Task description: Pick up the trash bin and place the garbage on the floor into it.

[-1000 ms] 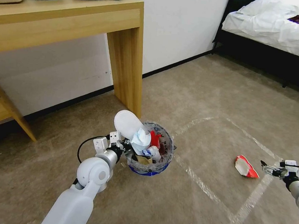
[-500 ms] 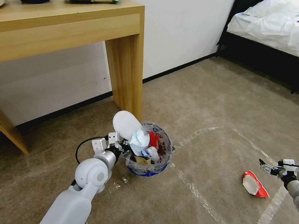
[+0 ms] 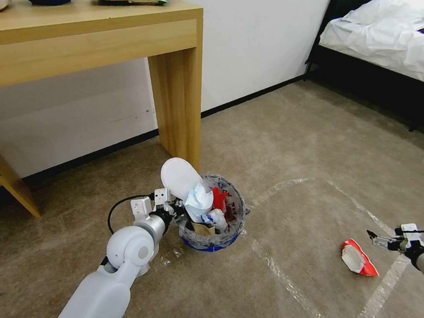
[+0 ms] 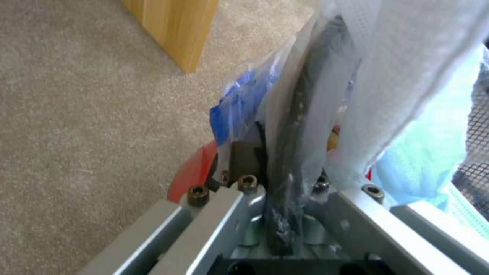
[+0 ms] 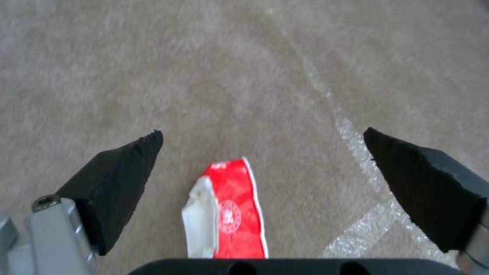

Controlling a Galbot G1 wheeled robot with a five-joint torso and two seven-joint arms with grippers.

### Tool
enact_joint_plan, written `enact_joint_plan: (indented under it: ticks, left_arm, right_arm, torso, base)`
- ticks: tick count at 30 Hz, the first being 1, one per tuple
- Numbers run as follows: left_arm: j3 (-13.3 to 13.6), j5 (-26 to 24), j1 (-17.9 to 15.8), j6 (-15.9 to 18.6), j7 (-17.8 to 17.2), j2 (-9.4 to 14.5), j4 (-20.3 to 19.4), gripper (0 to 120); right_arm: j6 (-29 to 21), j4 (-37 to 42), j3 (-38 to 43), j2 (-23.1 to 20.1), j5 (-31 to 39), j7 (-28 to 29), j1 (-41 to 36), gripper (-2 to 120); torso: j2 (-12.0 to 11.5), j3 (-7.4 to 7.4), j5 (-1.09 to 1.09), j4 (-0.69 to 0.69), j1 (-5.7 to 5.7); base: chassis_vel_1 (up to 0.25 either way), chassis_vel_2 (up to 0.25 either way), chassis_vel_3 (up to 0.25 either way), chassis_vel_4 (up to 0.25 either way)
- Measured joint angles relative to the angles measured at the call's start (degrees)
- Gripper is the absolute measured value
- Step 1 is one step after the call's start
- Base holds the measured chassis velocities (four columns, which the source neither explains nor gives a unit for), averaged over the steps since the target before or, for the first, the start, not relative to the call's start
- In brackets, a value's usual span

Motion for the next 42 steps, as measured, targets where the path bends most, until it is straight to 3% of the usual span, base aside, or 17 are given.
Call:
enact_joint_plan:
  ticks: [9, 21, 32, 42]
  left_arm:
    - [-1.0, 0.7, 0.1, -0.6, 0.7, -1.0, 0.2, 1]
    - [-1.2, 0.5, -0.5, -1.4, 1.3, -0.9, 1.6, 1]
    - [-1.2, -0.7, -1.0, -1.5, 1.5, 0.9, 2.5, 1]
    - [-2.1, -1.1, -0.7, -1.6, 1.5, 1.6, 2.5, 1]
  right_arm:
    - [-6.7, -1.9, -3.7, -2.7, 1.2, -1.0, 1.0, 100]
    - [-8.2, -7.8, -6.5, -2.5, 0.1, -0.9, 2.8, 100]
    - [-8.6, -15.9, -14.8, 4.9, 0.1, 2.0, 11.6, 100]
    - [-4.4, -26.1, -19.5, 10.2, -5.6, 3.5, 19.8, 100]
  torso:
    - [0.0, 0.0, 0.0, 0.0, 0.01]
    - [0.0, 0.0, 0.0, 0.0, 0.01]
    - [0.0, 0.01, -0.01, 0.0, 0.01]
    - [0.0, 0.01, 0.0, 0.01, 0.01]
  base:
    - [0.0, 0.0, 0.0, 0.0]
    - [0.0, 0.0, 0.0, 0.0]
    - [0.0, 0.0, 0.0, 0.0]
    - [0.0, 0.0, 0.0, 0.0]
